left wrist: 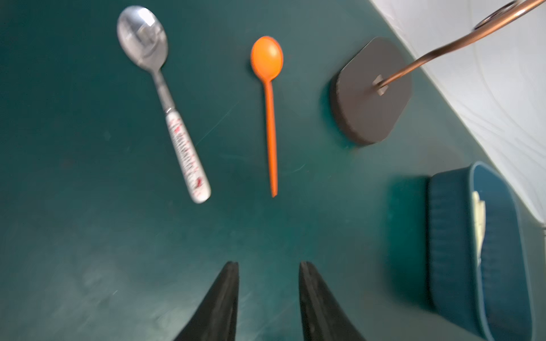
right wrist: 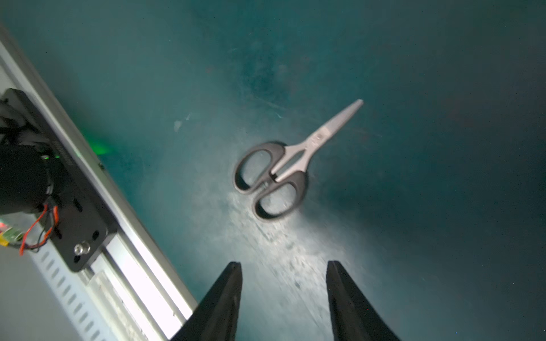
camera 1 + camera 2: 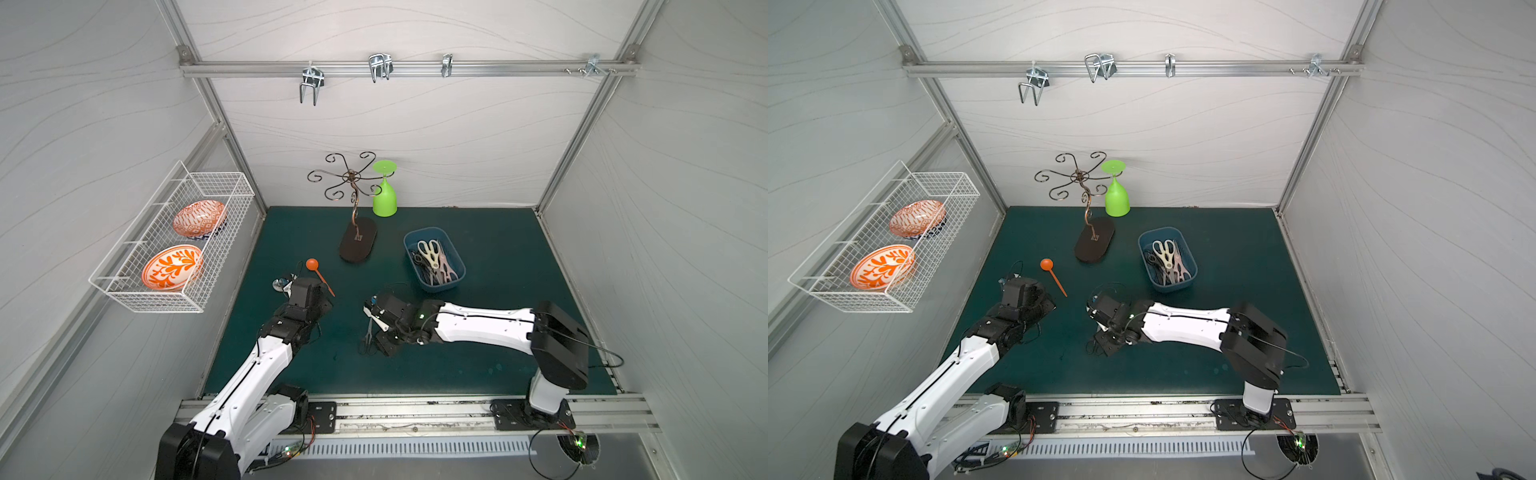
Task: Put the scissors into the storage box
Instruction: Pick up the scissors from the center of the board.
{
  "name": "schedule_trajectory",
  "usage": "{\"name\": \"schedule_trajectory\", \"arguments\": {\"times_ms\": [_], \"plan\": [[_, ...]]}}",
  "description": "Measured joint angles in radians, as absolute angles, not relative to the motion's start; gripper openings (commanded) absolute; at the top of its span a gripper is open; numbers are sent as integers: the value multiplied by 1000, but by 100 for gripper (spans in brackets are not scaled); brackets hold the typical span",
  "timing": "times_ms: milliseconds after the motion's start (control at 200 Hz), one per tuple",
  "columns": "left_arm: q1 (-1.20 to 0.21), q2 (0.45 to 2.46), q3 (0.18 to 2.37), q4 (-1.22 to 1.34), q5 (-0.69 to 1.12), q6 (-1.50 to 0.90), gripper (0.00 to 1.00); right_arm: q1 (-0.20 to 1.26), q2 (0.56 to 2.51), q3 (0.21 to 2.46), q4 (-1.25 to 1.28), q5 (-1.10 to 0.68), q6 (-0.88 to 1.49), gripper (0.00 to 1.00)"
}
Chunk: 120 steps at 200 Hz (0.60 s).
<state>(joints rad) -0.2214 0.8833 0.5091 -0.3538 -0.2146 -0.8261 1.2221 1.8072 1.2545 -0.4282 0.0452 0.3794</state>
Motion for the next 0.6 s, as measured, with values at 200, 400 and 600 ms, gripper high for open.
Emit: {"name": "schedule_trajectory", "arguments": {"times_ms": [200,400,600], "plan": [[-167,829,456,-365,-193,-868,39,1231,1970,1382,-447,45,396,48],[-106,874,456,-345,-132,-895,39,1231,2030,1450,-489,27,397,48],[-98,885,456,-331,-110,-910,38,1224,2061,1486,-516,-2,400,48]]}}
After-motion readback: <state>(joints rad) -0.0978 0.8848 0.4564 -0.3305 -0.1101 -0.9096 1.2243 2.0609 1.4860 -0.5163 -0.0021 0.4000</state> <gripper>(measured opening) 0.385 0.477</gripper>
